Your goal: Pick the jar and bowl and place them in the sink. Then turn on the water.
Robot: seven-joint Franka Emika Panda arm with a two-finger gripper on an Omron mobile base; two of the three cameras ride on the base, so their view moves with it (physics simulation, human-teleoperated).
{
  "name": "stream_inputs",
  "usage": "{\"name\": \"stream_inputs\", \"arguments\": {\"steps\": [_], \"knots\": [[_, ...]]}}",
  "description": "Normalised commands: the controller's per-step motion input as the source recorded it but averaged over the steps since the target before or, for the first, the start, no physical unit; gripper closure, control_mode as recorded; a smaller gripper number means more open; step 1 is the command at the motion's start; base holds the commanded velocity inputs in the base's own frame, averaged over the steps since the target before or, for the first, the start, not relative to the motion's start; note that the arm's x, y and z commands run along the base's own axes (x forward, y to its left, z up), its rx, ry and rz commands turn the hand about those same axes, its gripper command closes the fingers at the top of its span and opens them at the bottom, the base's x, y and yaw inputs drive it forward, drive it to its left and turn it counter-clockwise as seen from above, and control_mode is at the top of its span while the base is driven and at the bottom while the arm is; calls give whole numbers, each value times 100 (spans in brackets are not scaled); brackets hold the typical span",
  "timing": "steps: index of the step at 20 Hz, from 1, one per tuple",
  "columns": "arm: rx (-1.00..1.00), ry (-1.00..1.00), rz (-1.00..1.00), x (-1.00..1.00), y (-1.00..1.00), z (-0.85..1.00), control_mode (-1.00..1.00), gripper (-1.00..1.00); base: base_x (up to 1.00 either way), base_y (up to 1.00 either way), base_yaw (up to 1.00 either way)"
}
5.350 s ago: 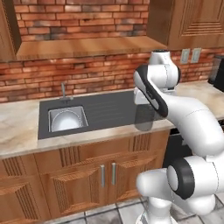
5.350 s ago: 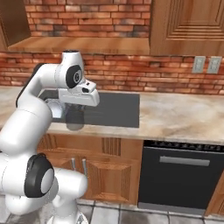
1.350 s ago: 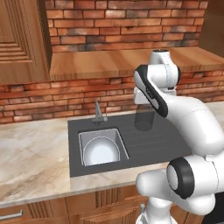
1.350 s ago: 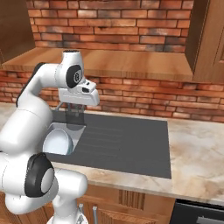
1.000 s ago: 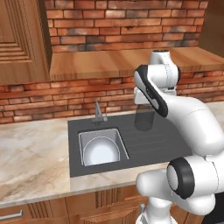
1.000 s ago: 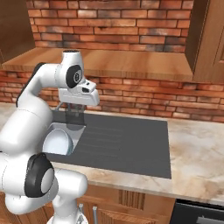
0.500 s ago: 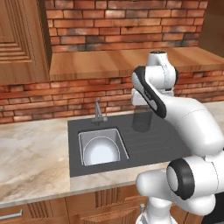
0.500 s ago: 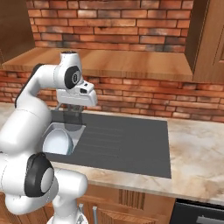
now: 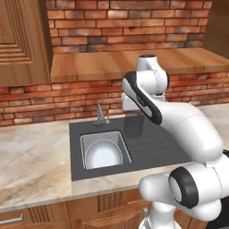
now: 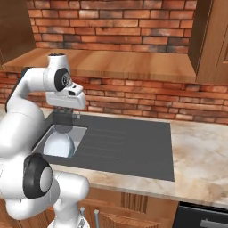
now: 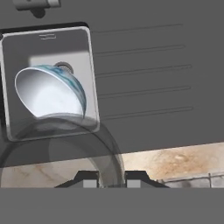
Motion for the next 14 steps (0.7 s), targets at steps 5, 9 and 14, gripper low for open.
{"name": "stream_inputs", "arguments": {"steps": [5, 9, 14], "knots": [[0, 0, 0, 0, 40, -14, -100, 100, 0, 0, 0], [0, 0, 0, 0, 34, -16, -100, 100, 0, 0, 0], [0, 0, 0, 0, 31, -15, -100, 100, 0, 0, 0]]}}
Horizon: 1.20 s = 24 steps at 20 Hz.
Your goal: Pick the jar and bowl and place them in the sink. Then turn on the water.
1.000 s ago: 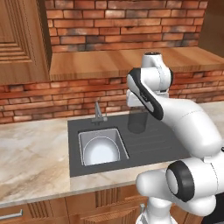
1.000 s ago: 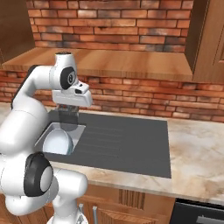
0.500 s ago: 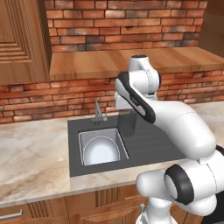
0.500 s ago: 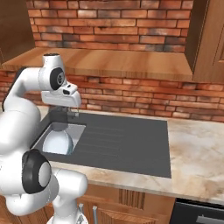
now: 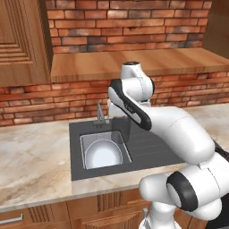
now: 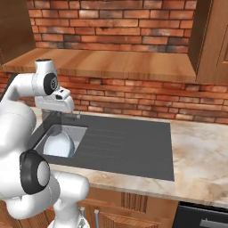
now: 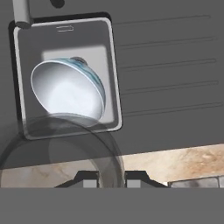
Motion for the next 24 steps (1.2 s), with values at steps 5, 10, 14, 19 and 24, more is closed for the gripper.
{"name": "stream_inputs", "arguments": {"steps": [5, 10, 14, 19, 24], "knots": [[0, 0, 0, 0, 25, -11, -100, 100, 0, 0, 0], [0, 0, 0, 1, 25, -10, -100, 100, 0, 0, 0], [0, 0, 0, 1, 22, -7, -100, 100, 0, 0, 0], [0, 0, 0, 0, 12, -6, -100, 100, 0, 0, 0], [0, 0, 0, 0, 9, -8, -100, 100, 0, 0, 0]]}}
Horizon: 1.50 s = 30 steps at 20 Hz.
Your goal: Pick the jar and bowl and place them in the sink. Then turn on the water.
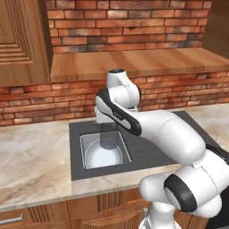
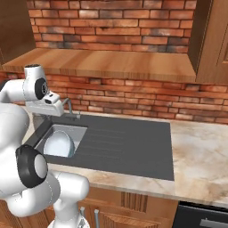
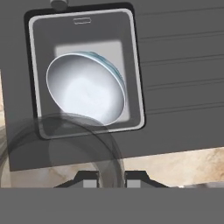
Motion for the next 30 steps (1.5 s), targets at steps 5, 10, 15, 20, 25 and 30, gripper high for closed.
{"name": "stream_inputs", "arguments": {"steps": [5, 10, 15, 20, 25, 30], "knots": [[0, 0, 0, 0, 4, -8, -100, 100, 0, 0, 0], [0, 0, 0, 14, 4, -9, -100, 100, 0, 0, 0], [0, 0, 0, 23, 4, -9, -100, 100, 0, 0, 0], [0, 0, 0, 23, 9, -10, -100, 100, 0, 0, 0], [0, 0, 0, 13, 7, -12, -100, 100, 0, 0, 0], [0, 0, 0, 17, 10, -13, -100, 100, 0, 0, 0]]}}
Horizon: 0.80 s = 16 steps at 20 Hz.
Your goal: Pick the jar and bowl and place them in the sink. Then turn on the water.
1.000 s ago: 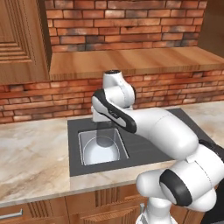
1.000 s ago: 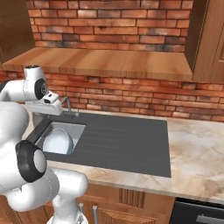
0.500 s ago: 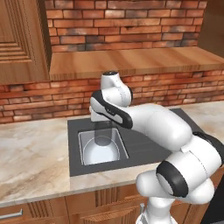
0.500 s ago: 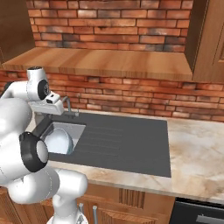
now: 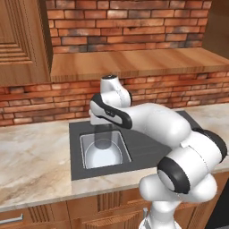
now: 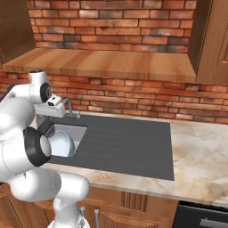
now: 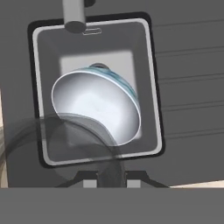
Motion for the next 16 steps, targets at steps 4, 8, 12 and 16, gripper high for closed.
{"name": "stream_inputs", "arguments": {"steps": [4, 8, 12, 16], "knots": [[0, 0, 0, 16, 8, -14, -100, 100, 0, 0, 0], [0, 0, 0, 13, 5, -17, -100, 100, 0, 0, 0], [0, 0, 0, 1, 2, -23, -100, 100, 0, 0, 0], [0, 0, 0, 0, 7, -25, -100, 100, 0, 0, 0]]}}
